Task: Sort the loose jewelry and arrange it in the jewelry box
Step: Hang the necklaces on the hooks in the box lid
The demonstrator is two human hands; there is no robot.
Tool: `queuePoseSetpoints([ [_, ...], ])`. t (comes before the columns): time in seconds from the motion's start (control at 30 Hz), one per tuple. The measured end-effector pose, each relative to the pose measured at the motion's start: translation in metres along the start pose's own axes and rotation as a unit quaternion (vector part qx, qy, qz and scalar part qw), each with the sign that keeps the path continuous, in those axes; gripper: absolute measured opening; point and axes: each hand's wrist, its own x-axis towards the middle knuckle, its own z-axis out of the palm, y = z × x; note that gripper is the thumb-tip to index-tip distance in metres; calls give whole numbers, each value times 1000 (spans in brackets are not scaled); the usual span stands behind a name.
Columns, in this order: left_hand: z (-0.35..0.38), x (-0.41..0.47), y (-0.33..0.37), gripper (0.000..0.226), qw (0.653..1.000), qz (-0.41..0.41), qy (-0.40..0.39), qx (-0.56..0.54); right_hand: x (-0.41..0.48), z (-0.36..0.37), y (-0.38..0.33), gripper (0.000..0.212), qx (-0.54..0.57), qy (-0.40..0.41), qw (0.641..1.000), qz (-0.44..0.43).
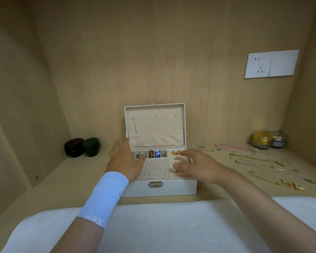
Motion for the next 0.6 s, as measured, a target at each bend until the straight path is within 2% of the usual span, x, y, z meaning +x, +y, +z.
queuePoseSetpoints([
  [0.1, 2, 0, 37, 62, 995, 73, 74, 13, 2, -29, 14, 49, -4, 53, 999, -7],
  [0.2, 18, 5, 82, 47, 987, 150, 54, -28, 4, -65, 35, 28, -51, 88, 995, -11],
  [0.3, 54, 14, 124, 35, 973, 225, -6, -58, 6, -99, 70, 15, -94, 111, 989, 17],
  [0.37, 83, 18, 150, 30, 961, 257, -76, -70, 8, -117, 98, 11, -127, 122, 983, 53],
  [0.47, 124, 21, 185, 22, 945, 269, -179, -49, 13, -135, 136, 10, -168, 118, 974, 98],
  [0.6, 175, 27, 222, 21, 930, 262, -258, 7, 20, -141, 173, 8, -219, 85, 963, 134],
])
